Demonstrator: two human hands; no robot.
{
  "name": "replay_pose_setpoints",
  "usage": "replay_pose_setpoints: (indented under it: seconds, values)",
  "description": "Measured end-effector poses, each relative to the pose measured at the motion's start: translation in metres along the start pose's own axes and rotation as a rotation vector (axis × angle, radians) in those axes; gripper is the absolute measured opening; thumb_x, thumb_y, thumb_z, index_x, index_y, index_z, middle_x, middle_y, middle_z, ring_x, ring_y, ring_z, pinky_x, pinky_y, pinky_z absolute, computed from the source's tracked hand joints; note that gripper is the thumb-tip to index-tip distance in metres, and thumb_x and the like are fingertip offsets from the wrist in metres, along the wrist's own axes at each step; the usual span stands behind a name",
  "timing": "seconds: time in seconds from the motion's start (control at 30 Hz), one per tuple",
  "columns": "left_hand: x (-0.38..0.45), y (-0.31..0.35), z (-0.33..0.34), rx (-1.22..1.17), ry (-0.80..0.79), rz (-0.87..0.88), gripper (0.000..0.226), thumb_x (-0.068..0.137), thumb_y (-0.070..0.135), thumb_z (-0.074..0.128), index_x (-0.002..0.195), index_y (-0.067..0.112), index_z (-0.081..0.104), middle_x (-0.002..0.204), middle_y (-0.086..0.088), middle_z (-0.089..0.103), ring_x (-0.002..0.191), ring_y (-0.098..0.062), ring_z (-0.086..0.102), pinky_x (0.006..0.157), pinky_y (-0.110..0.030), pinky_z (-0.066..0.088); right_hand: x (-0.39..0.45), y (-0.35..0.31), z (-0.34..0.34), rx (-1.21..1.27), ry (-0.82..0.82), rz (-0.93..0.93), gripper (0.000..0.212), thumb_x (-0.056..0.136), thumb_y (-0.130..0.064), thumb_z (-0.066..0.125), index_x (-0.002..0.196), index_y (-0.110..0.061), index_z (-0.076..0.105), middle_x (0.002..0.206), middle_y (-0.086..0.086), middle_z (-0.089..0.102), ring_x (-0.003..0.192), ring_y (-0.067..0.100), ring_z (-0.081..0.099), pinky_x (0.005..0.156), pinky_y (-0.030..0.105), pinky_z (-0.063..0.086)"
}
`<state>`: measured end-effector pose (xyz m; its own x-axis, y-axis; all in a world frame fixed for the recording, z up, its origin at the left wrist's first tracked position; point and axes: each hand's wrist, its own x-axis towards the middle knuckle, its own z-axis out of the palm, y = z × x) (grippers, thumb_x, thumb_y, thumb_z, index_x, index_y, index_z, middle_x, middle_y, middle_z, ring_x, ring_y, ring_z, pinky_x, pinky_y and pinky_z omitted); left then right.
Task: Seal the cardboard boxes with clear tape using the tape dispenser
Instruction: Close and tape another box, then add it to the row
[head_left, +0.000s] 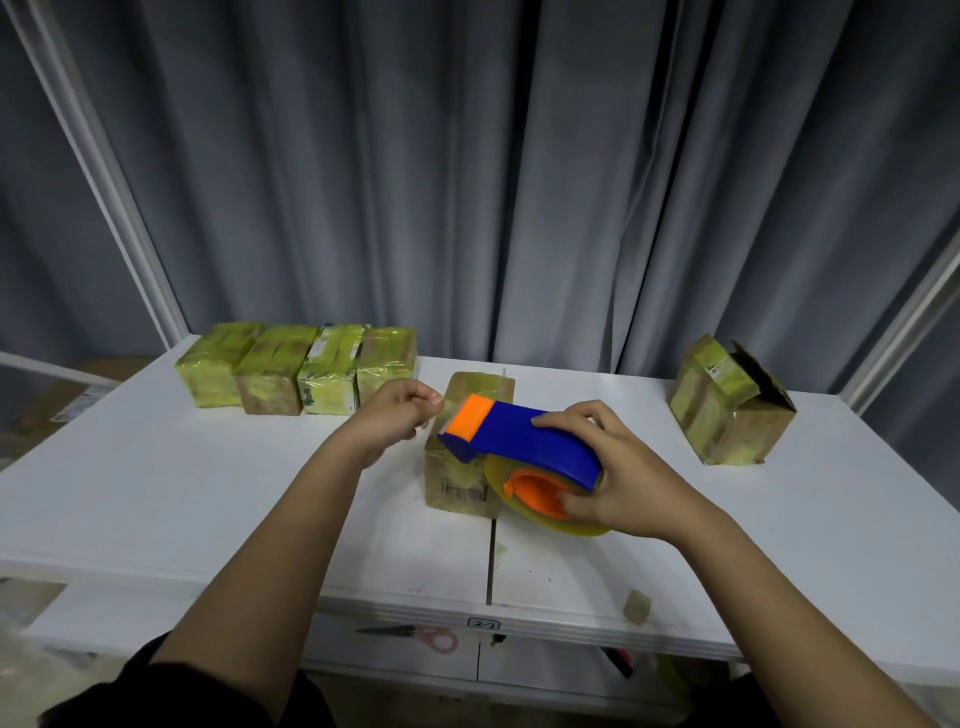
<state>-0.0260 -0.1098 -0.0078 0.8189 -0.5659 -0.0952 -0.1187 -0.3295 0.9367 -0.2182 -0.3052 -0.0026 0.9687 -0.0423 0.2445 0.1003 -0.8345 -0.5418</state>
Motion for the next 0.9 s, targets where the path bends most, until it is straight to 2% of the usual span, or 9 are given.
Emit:
replay_pose_setpoints:
  seconds: [0.13,0.27,0.37,0.47,0.57,0.67,0.9]
  values:
    - [0.004,0.002,-0.005,0.039,0.026,0.032,0.007,0.095,0.015,0.055,0.089,0.015,0.058,0.078,0.001,0.054,0.070,-0.009,0.048,0.062,-0.021,0.039,0.004,0.001,-0.007,0.009,-0.004,0.002,0.070,0.074,-0.033,0.078,0.132,-0.047,0.044,0.121,-0.018,0.033,0.109,0.006,0.049,0.087,0.017,0.046]
    - [0.012,-0.004,-0.017,0.010,0.172,0.059,0.009,0.094,0.017,0.057,0.085,0.016,0.058,0.081,0.001,0.054,0.074,-0.010,0.049,0.065,-0.020,0.039,0.007,0.002,-0.018,-0.096,-0.039,0.006,0.070,0.075,-0.030,0.076,0.133,-0.049,0.042,0.119,-0.021,0.033,0.102,0.004,0.049,0.081,0.014,0.044]
    - [0.012,-0.015,-0.020,0.038,0.148,0.030,0.009,0.095,0.021,0.056,0.090,0.014,0.057,0.079,0.002,0.052,0.072,-0.008,0.049,0.071,-0.024,0.038,0.011,0.004,-0.021,-0.258,-0.007,-0.004,0.070,0.078,-0.024,0.070,0.137,-0.045,0.040,0.126,-0.015,0.033,0.106,0.010,0.045,0.080,0.021,0.044]
    - [0.008,-0.026,-0.011,-0.013,0.122,-0.002,0.012,0.096,0.023,0.054,0.102,0.012,0.055,0.084,0.002,0.054,0.074,-0.008,0.051,0.066,-0.023,0.041,0.022,0.006,-0.024,-0.366,0.039,0.037,0.066,0.083,-0.016,0.065,0.139,-0.041,0.041,0.134,-0.008,0.033,0.113,0.015,0.042,0.078,0.022,0.041]
    - [0.007,-0.040,-0.003,-0.061,0.126,-0.013,0.014,0.097,0.022,0.052,0.105,0.011,0.055,0.086,0.000,0.054,0.074,-0.007,0.051,0.064,-0.020,0.040,0.034,0.009,-0.021,-0.469,0.047,-0.013,0.062,0.081,-0.011,0.063,0.136,-0.037,0.049,0.133,0.000,0.040,0.111,0.022,0.046,0.081,0.023,0.033]
    - [0.011,-0.053,0.000,-0.085,0.140,-0.045,0.021,0.097,0.027,0.052,0.108,0.010,0.055,0.085,0.000,0.053,0.075,-0.010,0.050,0.066,-0.023,0.039,0.042,0.012,-0.014,-0.479,0.024,-0.055,0.063,0.079,-0.009,0.066,0.134,-0.035,0.052,0.129,0.003,0.043,0.107,0.026,0.048,0.082,0.024,0.033]
    - [0.023,-0.072,-0.002,-0.087,0.162,-0.091,0.026,0.095,0.033,0.054,0.106,0.010,0.056,0.085,0.001,0.055,0.076,-0.010,0.052,0.073,-0.027,0.040,0.056,0.010,-0.008,-0.525,-0.015,-0.073,0.063,0.082,-0.015,0.067,0.137,-0.036,0.047,0.132,0.002,0.041,0.112,0.023,0.044,0.085,0.023,0.033]
